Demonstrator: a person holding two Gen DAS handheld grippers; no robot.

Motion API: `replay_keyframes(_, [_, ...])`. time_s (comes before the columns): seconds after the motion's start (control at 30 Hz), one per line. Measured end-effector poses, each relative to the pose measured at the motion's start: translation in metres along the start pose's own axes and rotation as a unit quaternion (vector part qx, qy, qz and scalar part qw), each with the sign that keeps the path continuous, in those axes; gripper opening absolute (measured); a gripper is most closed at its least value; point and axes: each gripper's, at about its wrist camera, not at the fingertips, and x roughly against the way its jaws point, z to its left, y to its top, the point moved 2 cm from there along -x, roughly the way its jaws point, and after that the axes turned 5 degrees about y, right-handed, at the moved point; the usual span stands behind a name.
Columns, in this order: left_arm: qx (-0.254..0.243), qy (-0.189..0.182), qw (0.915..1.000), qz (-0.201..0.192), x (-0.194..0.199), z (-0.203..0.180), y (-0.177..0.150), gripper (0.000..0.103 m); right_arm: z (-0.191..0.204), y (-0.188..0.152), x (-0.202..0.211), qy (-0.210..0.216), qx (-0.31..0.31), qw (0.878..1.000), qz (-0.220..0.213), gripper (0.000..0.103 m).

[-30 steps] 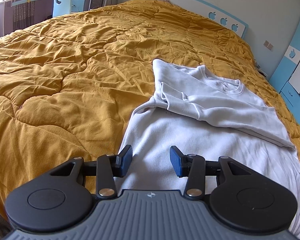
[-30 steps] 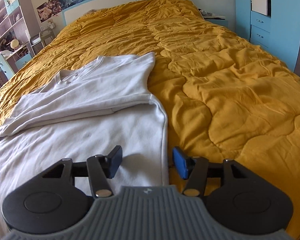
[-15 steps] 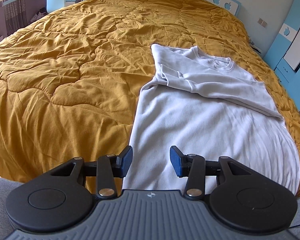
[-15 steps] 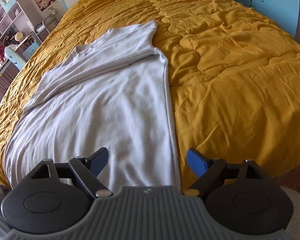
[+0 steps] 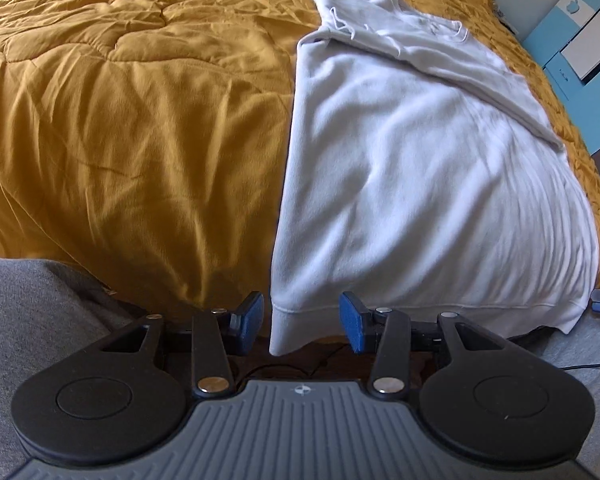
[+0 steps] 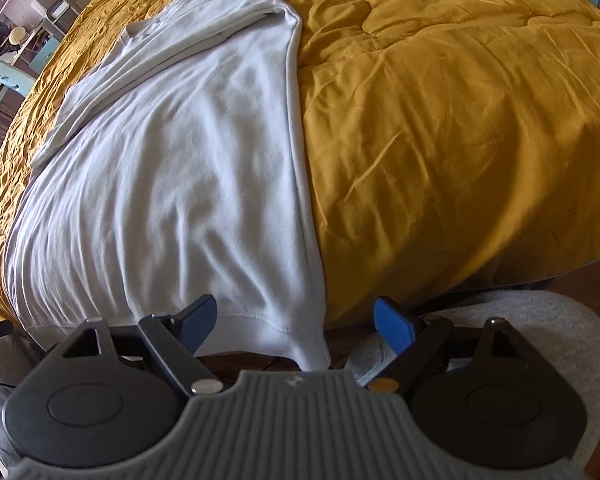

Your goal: Fold small clothes

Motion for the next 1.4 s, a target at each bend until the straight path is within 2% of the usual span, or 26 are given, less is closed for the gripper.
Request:
replay_keyframes(0.1, [-0.007,0.011,0.9997,0.021,-0.017,0.000,-0.004,0.051,0.005,0.002,-0.013,0.008,0.018,0.999,0.034,0.082])
replay_keyframes(0.27, [-0.007,0.025,0.9992,0.031,-0.037,-0.001,-0.009,0.051,0.010,0.006,-0.040,-0.019,0.048,0.995,0.090,0.081])
replay_keyframes(0.4, [-0.024,0.031,0.9991,0.014,-0.041,-0.007,-0.011,0.050,0.014,0.007,-0.049,-0.021,0.055,0.993,0.101,0.065])
replay_keyframes(0.5, [-0.031,0.020,0.9992,0.012,-0.042,-0.012,-0.013,0.034,0.020,0.002,-0.053,-0.027,0.077,0.990,0.112,0.057])
replay_keyframes(0.53, [-0.033,0.020,0.9992,0.011,-0.042,-0.013,-0.013,0.027,0.025,-0.002,-0.054,-0.026,0.091,0.989,0.114,0.050])
replay_keyframes(0.57, [-0.035,0.027,0.9990,0.009,-0.042,-0.015,-0.014,0.021,0.028,-0.004,-0.053,-0.031,0.104,0.989,0.105,0.046])
replay_keyframes(0.63, [-0.040,0.034,0.9986,0.003,-0.041,-0.018,-0.016,0.013,0.031,-0.007,-0.049,-0.043,0.112,0.989,0.088,0.029])
replay_keyframes(0.67, [-0.042,0.033,0.9986,-0.002,-0.040,-0.019,-0.018,0.007,0.030,-0.008,-0.046,-0.042,0.109,0.990,0.083,0.027])
replay_keyframes(0.9, [-0.055,0.039,0.9973,-0.031,-0.022,-0.027,-0.028,0.004,0.034,-0.022,-0.020,-0.021,0.122,0.990,0.069,0.011])
replay_keyframes(1.1, [-0.072,0.035,0.9951,-0.057,0.001,-0.035,-0.025,0.004,0.043,-0.020,0.008,0.027,0.123,0.991,0.047,0.006])
replay_keyframes(1.3, [-0.073,0.005,0.9900,-0.121,0.031,-0.042,-0.018,0.004,0.052,-0.008,0.035,0.100,0.101,0.990,-0.004,0.004])
replay_keyframes(1.4, [-0.076,0.001,0.9859,-0.149,0.043,-0.046,-0.013,0.004,0.059,-0.002,0.048,0.126,0.099,0.986,-0.033,0.004])
